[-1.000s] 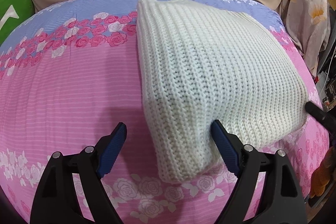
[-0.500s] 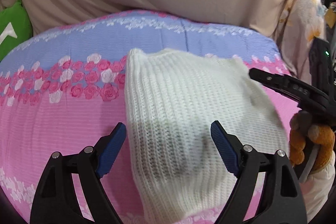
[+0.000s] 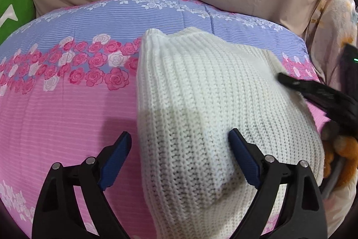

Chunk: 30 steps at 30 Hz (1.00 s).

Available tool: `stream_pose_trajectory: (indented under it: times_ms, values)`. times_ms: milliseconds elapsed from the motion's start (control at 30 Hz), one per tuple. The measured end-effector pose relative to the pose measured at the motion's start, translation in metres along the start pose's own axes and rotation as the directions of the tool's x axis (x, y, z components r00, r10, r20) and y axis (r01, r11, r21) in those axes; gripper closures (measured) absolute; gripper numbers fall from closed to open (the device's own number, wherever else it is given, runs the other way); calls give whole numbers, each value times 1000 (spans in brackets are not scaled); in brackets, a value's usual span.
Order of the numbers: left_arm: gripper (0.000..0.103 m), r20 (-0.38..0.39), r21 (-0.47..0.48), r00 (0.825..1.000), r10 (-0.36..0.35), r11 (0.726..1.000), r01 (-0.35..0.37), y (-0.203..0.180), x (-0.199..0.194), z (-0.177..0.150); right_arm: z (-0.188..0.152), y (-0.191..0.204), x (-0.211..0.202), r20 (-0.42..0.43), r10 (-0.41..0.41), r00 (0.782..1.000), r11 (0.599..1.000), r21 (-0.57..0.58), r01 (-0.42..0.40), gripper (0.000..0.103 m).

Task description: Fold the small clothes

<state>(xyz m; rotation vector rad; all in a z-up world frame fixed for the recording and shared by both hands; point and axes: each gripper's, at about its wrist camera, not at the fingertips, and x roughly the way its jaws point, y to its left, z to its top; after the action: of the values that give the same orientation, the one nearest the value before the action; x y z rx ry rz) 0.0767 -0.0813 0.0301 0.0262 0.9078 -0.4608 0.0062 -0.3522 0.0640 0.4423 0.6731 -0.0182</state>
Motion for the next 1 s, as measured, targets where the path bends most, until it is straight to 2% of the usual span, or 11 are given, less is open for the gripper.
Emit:
stream_pose_trajectory:
  times_ms: [67, 133, 233, 333, 400, 467, 533, 600, 633, 733, 1000]
  values:
    - [17, 17, -1, 1000, 3, 1000, -3, 0, -13, -2, -12, 21, -45, 80, 21, 997, 998, -61, -16, 84]
    - [19, 44, 27, 999, -6, 1000, 5, -3, -32, -6, -28, 37, -70, 94, 50, 994, 992, -118, -39, 84]
    - [19, 56, 75, 998, -10, 997, 5, -10, -47, -17, -69, 53, -76, -6, 48, 999, 976, -211, -48, 85]
    - [16, -8, 79, 1000, 20, 997, -19, -4, -28, -31, -112, 29, -37, -155, -73, 985, 980, -196, 42, 96]
    - [16, -73, 22, 997, -36, 999, 37, 5, -14, -40, -118, 20, -42, -132, -25, 991, 990, -140, 6, 99]
    - [16, -83, -8, 994, -67, 998, 67, 10, -19, -41, -109, 25, -60, -93, -17, 996, 991, -133, 4, 97]
    - [15, -51, -11, 995, -91, 996, 90, 10, -32, -37, -101, 27, -77, -26, 12, 1000, 993, -120, -15, 84]
    - [7, -8, -25, 994, -111, 994, 111, 12, -42, -31, -95, 20, -85, 27, 32, 999, 997, -74, -30, 27]
    - [6, 4, -39, 994, -113, 993, 113, 14, -44, -27, -91, 12, -84, 57, 0, 998, 999, -46, 3, 18]
    - [6, -4, -103, 993, -120, 988, 119, 20, -35, -17, -87, -4, -69, 29, -52, 998, 998, 37, 51, 17]
    - [5, -75, -149, 983, -170, 976, 157, 11, 7, -6, -91, -16, -14, -110, 85, 990, 984, 166, -66, 16]
